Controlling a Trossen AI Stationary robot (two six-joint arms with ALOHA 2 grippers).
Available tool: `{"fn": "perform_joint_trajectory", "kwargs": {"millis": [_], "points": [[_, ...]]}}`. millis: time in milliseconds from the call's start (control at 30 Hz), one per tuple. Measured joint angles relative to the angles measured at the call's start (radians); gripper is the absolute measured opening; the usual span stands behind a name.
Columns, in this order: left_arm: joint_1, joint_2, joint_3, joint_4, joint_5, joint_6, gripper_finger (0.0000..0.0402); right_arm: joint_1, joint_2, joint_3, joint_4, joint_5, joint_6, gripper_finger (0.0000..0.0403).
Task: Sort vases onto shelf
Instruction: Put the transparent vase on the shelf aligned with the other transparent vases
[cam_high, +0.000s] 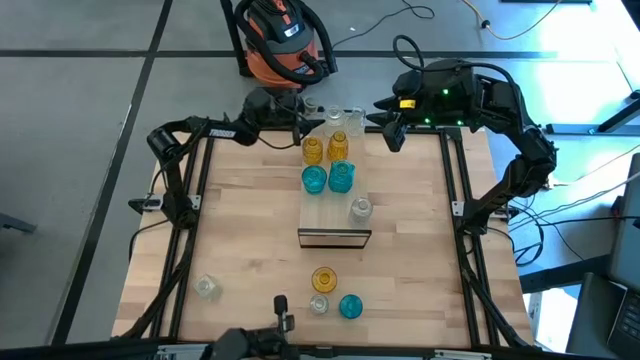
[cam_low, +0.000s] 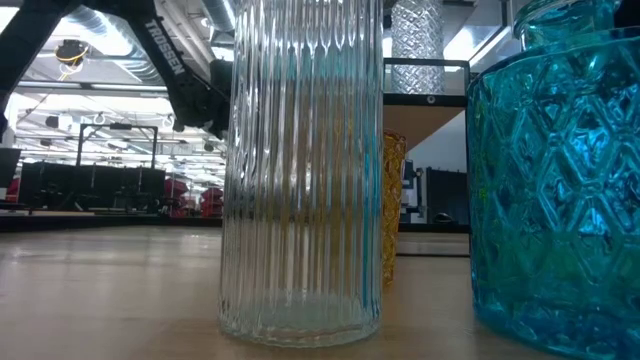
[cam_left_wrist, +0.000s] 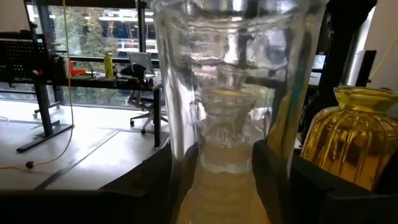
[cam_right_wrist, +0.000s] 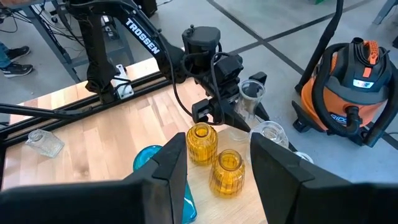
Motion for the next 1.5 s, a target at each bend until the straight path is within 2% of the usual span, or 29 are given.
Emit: {"fn": "perform_joint_trajectory", "kwargs": {"millis": [233, 333, 433, 667, 900, 1367, 1500], "points": [[-0.02, 0.0, 0.0, 0.002, -0.075, 0.016, 0.0207, 0.0, 0.0, 0.0, 0.001, 0.0, 0.001, 0.0143], [-0.027, 0.0, 0.0, 0.008, -0.107, 0.016, 0.0236, 0.0, 0.0, 0.0, 0.001, 0.0, 0.006, 0.0143], [-0.029, -0.001, 0.0, 0.015, -0.104, 0.016, 0.0253, 0.0, 0.0, 0.0, 0.001, 0.0, 0.017, 0.0143], [-0.029, -0.001, 0.0, 0.016, -0.078, 0.009, 0.026, 0.0, 0.0, 0.0, 0.001, 0.0, 0.027, 0.0143], [-0.02, -0.011, 0.0, 0.13, -0.074, -0.024, 0.0261, 0.0, 0.0, 0.0, 0.001, 0.0, 0.027, 0.0143], [0.011, -0.179, 0.0, 0.129, -0.043, -0.131, 0.0262, 0.0, 0.0, 0.0, 0.0, -0.001, 0.026, 0.0143], [0.045, -0.241, 0.0, 0.005, -0.075, -0.197, 0.0248, 0.0, 0.0, 0.0, 0.0, -0.008, 0.027, 0.0143]]}}
